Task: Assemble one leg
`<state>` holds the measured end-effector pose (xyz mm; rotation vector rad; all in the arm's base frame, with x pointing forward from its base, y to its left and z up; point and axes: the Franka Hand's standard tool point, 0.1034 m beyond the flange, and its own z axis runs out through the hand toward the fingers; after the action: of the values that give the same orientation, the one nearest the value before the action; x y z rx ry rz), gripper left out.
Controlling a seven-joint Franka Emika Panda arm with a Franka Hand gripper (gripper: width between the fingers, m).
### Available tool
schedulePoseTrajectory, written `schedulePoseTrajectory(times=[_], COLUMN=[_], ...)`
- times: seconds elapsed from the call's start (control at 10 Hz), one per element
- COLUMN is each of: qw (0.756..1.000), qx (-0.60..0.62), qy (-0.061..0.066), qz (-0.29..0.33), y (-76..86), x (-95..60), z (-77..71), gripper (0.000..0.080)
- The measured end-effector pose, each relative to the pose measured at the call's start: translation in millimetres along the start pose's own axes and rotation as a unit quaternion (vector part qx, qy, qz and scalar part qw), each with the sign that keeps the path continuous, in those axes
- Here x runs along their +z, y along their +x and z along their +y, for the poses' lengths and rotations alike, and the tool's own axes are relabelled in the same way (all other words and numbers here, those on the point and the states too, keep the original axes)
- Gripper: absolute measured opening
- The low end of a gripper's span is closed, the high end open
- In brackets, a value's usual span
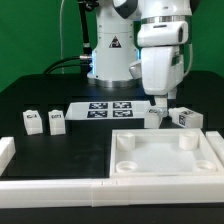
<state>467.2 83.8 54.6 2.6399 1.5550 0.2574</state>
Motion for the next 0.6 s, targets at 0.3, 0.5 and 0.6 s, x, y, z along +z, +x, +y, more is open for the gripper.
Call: schedulePoseTrajectory(times=[0.3,0.5,0.6], qw=[0.978,0.948,0.95], qx=[0.21,0.319,0.311], qy=[-0.002,0.005,0.007], qz=[0.021,0.021,0.021], y=[7.7,15.2,20.4], x=[-3.0,-2.1,-1.9], z=[-16.5,-27.5,-33.5], gripper=[0.0649,0.0649,0.0649])
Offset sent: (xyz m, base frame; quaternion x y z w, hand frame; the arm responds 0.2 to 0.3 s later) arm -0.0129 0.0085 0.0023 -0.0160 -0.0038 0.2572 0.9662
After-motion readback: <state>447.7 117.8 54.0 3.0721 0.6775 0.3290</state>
